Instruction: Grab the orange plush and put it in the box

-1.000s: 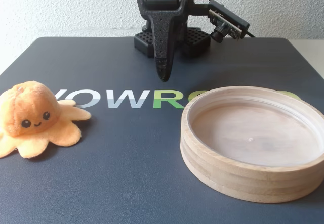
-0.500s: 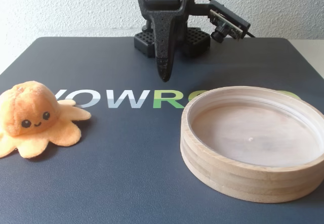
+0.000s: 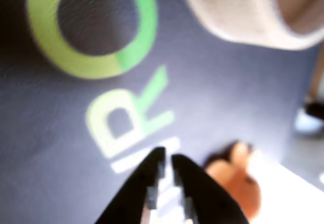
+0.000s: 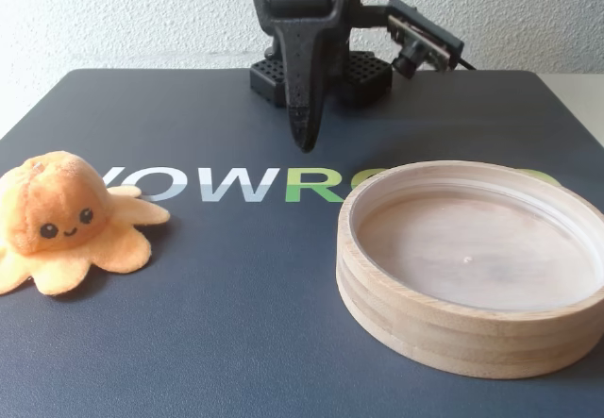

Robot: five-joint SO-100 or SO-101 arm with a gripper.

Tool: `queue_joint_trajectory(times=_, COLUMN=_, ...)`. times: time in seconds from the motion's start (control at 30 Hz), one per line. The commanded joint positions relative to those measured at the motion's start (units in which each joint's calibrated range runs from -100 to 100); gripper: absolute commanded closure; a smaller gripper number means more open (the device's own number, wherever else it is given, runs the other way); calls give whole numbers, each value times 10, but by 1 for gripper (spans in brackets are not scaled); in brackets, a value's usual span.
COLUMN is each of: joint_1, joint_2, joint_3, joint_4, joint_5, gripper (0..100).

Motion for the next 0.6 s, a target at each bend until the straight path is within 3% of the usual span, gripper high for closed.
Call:
queue_joint_trajectory(times=0.0, joint_1=-1, joint_2=1, joint_3=-60, joint_4=-7, joint_5=-28, gripper=99)
queue_joint_trajectory(times=0.4, joint_1=10, joint_2=26, joint_3=-52, joint_4=-103, joint_5=-139, gripper=98)
queue_joint_trajectory(times=0.57, joint_1=2, joint_2=136, joint_3=-89, joint_4=-160, joint_5=-121, gripper=99)
